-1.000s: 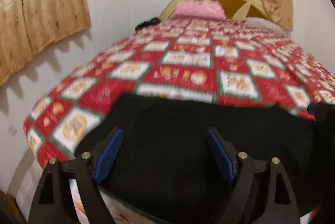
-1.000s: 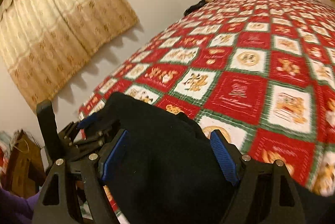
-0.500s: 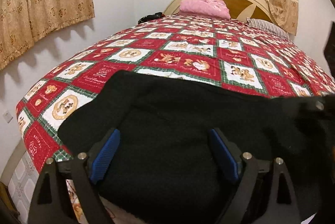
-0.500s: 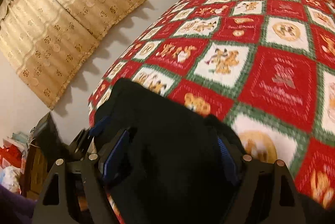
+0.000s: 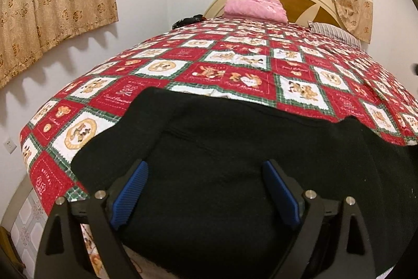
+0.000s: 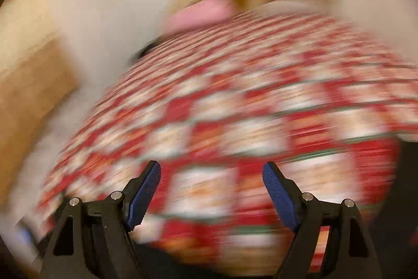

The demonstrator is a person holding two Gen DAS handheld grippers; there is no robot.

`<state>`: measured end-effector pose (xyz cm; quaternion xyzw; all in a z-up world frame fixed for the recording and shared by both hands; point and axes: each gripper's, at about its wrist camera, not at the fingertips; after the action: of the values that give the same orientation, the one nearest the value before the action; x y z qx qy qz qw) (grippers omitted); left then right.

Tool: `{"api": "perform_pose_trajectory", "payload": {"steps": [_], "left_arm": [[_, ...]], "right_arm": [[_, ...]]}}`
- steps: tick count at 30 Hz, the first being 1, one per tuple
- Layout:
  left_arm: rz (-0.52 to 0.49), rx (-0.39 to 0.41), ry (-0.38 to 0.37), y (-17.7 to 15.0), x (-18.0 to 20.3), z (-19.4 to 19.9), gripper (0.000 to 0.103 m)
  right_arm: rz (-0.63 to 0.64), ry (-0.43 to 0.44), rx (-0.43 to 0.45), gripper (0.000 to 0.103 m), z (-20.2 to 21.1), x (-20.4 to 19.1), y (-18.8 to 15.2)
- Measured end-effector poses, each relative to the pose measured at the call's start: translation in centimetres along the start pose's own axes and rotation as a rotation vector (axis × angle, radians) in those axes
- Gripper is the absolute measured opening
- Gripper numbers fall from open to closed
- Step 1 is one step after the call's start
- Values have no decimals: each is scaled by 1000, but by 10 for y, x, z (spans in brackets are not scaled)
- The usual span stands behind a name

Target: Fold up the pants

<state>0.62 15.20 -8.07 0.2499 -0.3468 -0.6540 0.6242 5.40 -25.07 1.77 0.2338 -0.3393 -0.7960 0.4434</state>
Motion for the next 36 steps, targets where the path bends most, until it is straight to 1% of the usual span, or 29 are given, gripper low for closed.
{"api": "perform_pose_trajectory", "payload": {"steps": [1,2,3,4,6,10,11,12,13,14,15,16,17,18,19,20,21,23,24,26,28,30,32,36], "left_arm": [[1,0,0,0,0,0,93],[0,0,1,0,0,0,93],[0,-1,1,1,-1,-1,93],[0,-3,2,1,-1,-1,93],[3,-8,3,1,-1,-2,94],[4,-8,5,1,-1,-1,94],[4,-8,3,1,-1,-1,94],[3,-8,3,1,0,-1,94],[2,-7,3,1,-1,-1,94],[2,-7,3,1,0,-1,94],[1,-7,2,1,0,-1,94],[1,-7,1,1,-1,-1,94],[1,-7,1,1,-1,-1,94],[-1,-8,3,2,0,-1,94],[-1,-9,5,1,0,-1,94],[-1,-9,6,1,0,-1,94],[-1,-10,7,1,0,-1,94],[-1,-11,9,1,0,-1,94],[-1,-12,10,1,0,-1,94],[0,-15,14,1,1,-1,94],[2,-19,17,2,2,-2,95],[-2,-21,16,1,3,-2,95],[-5,-21,20,1,3,-2,95],[-5,-19,24,1,3,-2,96]], "right_arm": [[-54,-138,11,82,4,29,6],[-88,-241,-3,82,2,52,11],[-117,-327,-21,82,-3,75,14],[-132,-384,-43,82,-11,95,16],[-120,-483,-96,82,-31,115,20],[-72,-590,-265,82,-81,134,17],[-74,-584,-300,81,-89,138,13],[-65,-581,-305,81,-94,140,10],[-59,-571,-295,70,-94,144,9],[-58,-568,-283,39,-92,149,9],[-65,-564,-278,22,-87,156,10],[-89,-519,-274,7,-82,164,13],[-139,-454,-270,6,-72,178,15],[-180,-406,-257,6,-58,181,17],[-229,-337,-231,6,-43,189,17],[-290,-235,-179,6,-19,204,16],[-321,-177,-142,6,-3,207,15],[-374,-56,-33,6,44,226,7],[-388,-18,19,6,67,235,1],[-417,22,98,6,103,251,-16],[-461,51,137,6,128,272,-42],[-489,44,136,6,141,290,-69],[-507,-3,125,6,148,307,-99],[-573,-25,68,6,148,329,-152]]}}
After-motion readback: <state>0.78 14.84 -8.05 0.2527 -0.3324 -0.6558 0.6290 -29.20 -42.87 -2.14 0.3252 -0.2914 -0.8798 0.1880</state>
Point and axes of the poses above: each gripper's, at about its wrist camera, not at the fingertips, and z roughly against the way its jaws point, x to its right, y to its top, and after that the axes turned 11 degrees about -y, right-handed
